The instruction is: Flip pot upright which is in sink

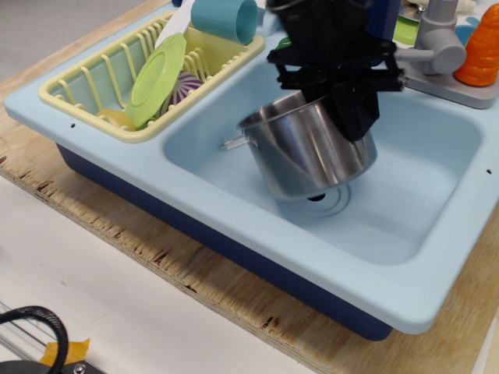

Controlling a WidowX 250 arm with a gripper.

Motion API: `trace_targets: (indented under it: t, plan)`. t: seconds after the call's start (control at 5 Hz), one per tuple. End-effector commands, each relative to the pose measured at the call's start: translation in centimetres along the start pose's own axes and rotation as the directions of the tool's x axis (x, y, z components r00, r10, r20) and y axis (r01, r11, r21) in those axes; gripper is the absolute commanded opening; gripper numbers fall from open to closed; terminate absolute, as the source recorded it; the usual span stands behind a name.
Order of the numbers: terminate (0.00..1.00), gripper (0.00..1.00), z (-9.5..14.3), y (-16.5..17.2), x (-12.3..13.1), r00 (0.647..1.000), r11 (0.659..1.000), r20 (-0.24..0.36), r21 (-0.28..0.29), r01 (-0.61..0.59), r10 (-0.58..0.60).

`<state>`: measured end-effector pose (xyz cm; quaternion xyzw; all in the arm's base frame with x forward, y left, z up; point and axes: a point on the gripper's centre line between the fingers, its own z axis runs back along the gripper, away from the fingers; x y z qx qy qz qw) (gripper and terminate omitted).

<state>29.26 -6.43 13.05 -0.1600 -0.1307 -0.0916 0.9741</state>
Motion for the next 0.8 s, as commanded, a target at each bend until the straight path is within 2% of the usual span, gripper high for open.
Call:
trace_targets:
  t: [0.0,0.2,0.4,0.6]
  plan:
    - [0.00,1.00,0.32,-1.40,1.46,0.998,0.998,0.060,0.059,0.033,-0.037]
    - [0.00,1.00,-0.62,-1.92,1.20,0.997,1.000,0.071,-0.015,-0.021,0.022]
    - [0.00,1.00,-0.62,-1.92,1.20,0.997,1.000,0.071,-0.015,-0.021,0.022]
    - [1.00,1.00,-0.62,-1.92,1.20,0.997,1.000,0.071,-0.015,-0.021,0.022]
